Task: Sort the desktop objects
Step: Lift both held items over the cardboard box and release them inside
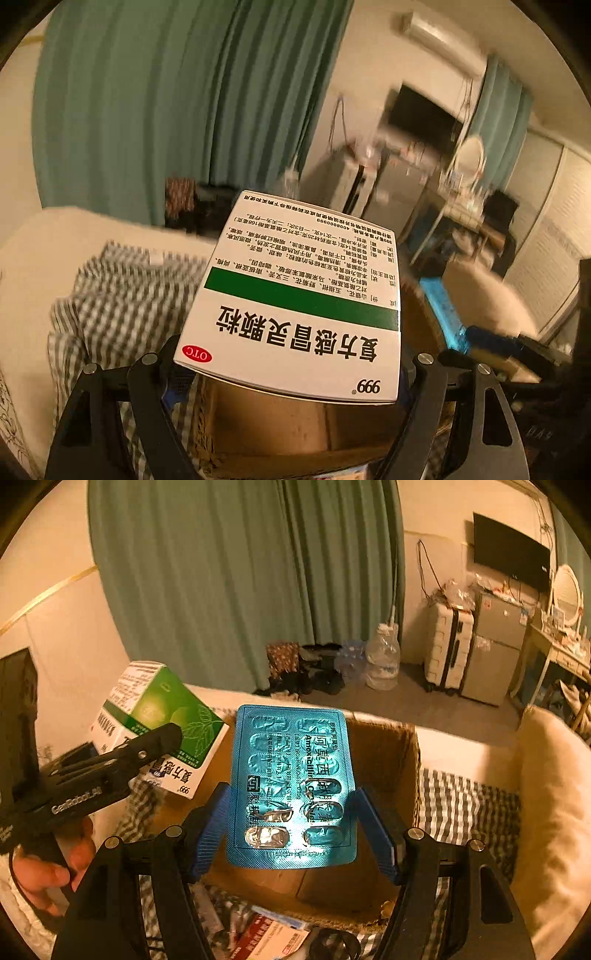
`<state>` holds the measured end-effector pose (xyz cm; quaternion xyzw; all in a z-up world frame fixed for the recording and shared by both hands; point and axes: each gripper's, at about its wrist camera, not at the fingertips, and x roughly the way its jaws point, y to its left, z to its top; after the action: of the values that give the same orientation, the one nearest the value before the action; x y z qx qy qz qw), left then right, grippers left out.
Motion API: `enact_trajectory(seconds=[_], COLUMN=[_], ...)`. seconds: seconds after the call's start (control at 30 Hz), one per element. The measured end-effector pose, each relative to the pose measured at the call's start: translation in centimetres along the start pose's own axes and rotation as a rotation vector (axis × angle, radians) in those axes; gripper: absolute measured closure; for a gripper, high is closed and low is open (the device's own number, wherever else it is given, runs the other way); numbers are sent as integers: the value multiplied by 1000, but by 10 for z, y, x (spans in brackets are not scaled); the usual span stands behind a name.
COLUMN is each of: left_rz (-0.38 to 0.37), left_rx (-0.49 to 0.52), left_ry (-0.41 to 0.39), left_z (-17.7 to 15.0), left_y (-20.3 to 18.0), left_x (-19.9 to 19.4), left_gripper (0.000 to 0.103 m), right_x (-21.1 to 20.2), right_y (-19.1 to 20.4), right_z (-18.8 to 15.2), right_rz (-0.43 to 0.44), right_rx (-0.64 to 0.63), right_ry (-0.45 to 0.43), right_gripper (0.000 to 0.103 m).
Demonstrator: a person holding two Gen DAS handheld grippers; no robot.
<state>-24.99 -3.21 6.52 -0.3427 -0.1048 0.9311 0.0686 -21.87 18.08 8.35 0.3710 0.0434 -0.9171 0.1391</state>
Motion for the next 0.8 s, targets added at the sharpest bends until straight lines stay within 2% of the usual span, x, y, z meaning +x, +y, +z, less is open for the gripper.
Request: enact_trajectory(seconds=[0.07, 0.17, 0.23, 0.3, 0.37, 0.47, 0.57, 0.7, 0.73, 0.77, 0.8], left_rz=[33, 65, 57, 47, 47, 102, 66, 69, 79, 103, 133], left_rx=[4, 20, 18, -5, 32, 85, 78, 77, 83, 95, 105], left_ry=[27, 8, 32, 22, 16, -21, 13, 18, 17, 18, 20], left_z=[-10, -12, -9, -7, -4, -5, -11, -13, -14, -14, -14], left_y=[2, 3, 4, 4, -2, -13, -11, -10, -11, -12, -13], left_x=[11, 15, 19, 18, 18, 20, 31, 39, 39, 39, 40], left_gripper=[19, 19, 19, 19, 19, 19, 19, 18, 16, 12, 9], right_x=[7, 13, 21, 28, 36, 46, 55, 61, 62, 61, 59], right_y=[-4, -4, 2, -1, -11, -20, -29, -42, -43, -44, -44], right_z=[-6, -7, -3, 0, 3, 5, 4, 4, 5, 5, 6], right_rz=[-15, -38, -65, -71, -77, -105, -149, -148, -145, -142, -140], right_rx=[12, 7, -6, 43, 86, 117, 117, 128, 127, 124, 118], right_ry=[13, 26, 41, 52, 65, 75, 78, 75, 70, 60, 49], right_gripper=[35, 35, 35, 35, 35, 35, 35, 34, 31, 19, 15])
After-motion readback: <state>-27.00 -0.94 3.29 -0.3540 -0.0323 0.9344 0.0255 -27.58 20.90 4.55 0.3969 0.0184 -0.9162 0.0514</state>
